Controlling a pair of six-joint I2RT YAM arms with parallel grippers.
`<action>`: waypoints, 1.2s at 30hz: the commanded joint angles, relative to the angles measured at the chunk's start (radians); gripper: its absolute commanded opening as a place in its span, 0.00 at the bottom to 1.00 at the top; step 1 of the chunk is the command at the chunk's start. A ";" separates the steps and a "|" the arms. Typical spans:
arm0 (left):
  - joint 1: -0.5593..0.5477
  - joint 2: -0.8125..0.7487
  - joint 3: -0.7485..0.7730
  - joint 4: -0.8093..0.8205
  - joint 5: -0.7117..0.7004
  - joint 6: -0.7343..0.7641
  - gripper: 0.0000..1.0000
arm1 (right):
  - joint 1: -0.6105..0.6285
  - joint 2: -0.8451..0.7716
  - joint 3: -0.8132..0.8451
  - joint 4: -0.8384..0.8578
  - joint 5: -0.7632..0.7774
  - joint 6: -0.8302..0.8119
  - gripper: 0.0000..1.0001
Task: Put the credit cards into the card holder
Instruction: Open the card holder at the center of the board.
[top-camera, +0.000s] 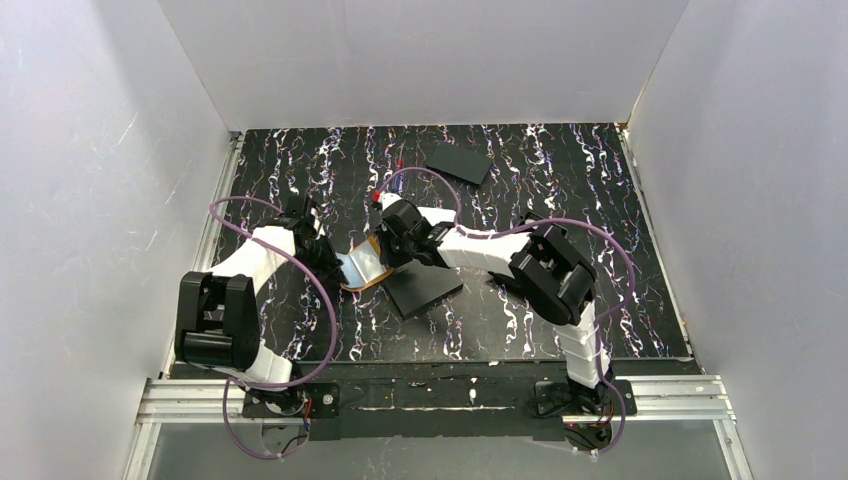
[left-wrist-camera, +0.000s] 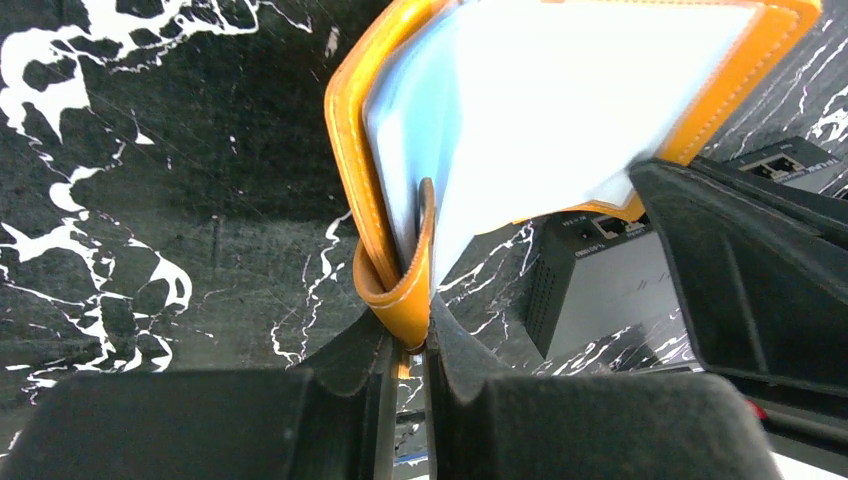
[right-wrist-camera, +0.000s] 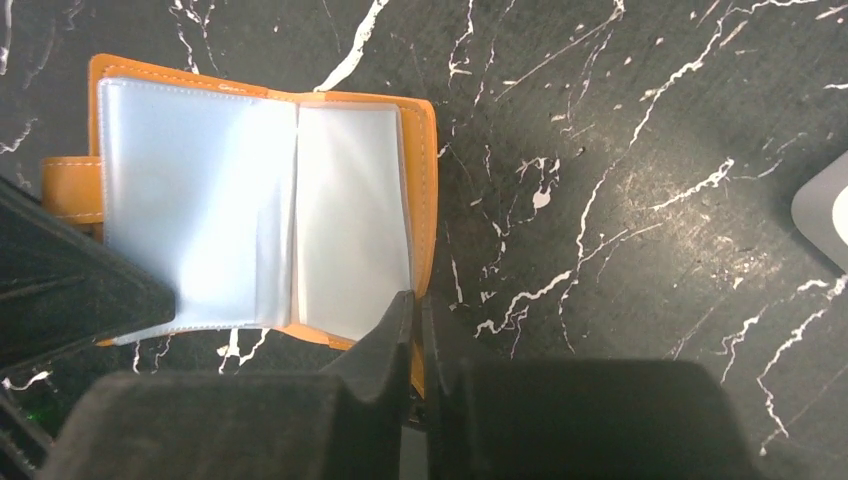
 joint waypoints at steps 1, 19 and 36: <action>0.026 0.034 -0.035 -0.001 -0.023 0.009 0.00 | -0.020 0.007 -0.018 0.112 -0.127 0.021 0.05; 0.114 -0.279 0.091 -0.132 0.068 0.108 0.62 | 0.027 -0.064 0.022 0.022 -0.020 -0.070 0.01; 0.114 -0.115 -0.039 0.196 0.312 -0.069 0.17 | 0.103 -0.103 0.122 -0.118 0.252 -0.141 0.01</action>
